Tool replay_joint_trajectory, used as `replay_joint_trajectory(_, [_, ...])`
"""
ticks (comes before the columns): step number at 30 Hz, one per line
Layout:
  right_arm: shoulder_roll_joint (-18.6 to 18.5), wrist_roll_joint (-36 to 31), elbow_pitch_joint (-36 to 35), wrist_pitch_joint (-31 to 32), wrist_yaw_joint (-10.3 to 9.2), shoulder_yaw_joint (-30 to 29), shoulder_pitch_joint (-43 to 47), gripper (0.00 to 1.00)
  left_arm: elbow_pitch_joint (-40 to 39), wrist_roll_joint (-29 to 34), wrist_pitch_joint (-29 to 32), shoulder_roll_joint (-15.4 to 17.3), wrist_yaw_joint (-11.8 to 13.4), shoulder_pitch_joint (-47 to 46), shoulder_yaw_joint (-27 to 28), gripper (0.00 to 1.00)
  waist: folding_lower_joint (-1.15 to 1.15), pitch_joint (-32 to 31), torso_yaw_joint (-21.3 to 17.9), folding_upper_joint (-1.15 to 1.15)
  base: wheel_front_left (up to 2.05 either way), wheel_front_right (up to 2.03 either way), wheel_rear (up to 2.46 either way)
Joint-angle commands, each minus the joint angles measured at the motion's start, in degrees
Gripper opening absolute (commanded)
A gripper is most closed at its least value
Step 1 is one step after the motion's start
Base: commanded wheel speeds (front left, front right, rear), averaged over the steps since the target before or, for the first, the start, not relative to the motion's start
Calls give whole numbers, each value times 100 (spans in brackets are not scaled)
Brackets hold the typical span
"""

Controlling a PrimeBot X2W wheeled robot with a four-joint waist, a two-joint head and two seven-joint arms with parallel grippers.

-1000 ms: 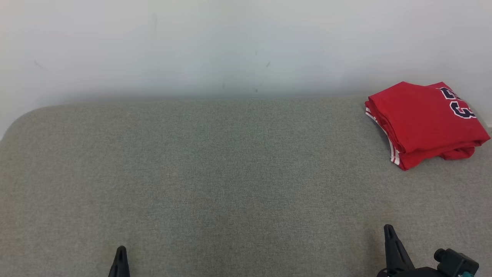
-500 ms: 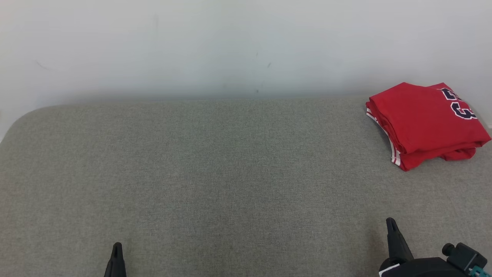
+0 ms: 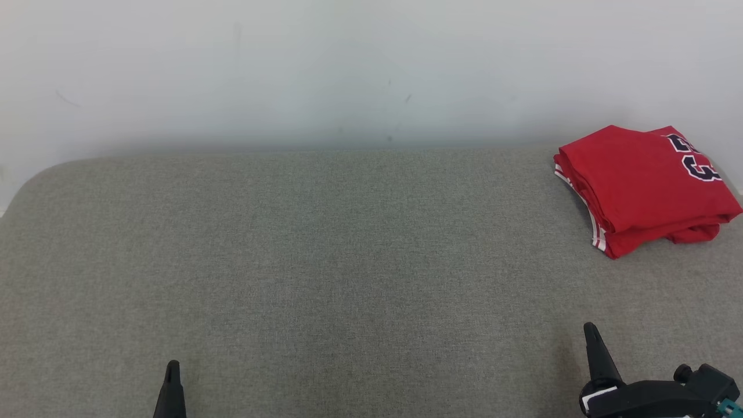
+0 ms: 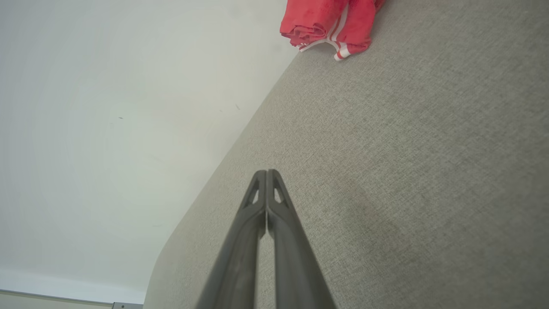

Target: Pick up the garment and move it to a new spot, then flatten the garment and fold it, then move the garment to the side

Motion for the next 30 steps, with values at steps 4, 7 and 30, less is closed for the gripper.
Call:
replay_joint_trajectory(4, [-1,406,-60,120,-5,-47,-142,0,-88,-441,64,19,-33,-133,42,0,0,-3,6,0,0,0,0])
replay_joint_trajectory(7, [0,542,-59,158,-6,-56,-158,0,-90,-575,94,19,-41,-143,51,0,0,-5,8,0,0,0,0])
replay_joint_trajectory(30, [1,1894,-48,578,-8,-156,-318,0,-127,-1955,353,23,-111,-236,142,0,0,-21,36,0,0,0,0])
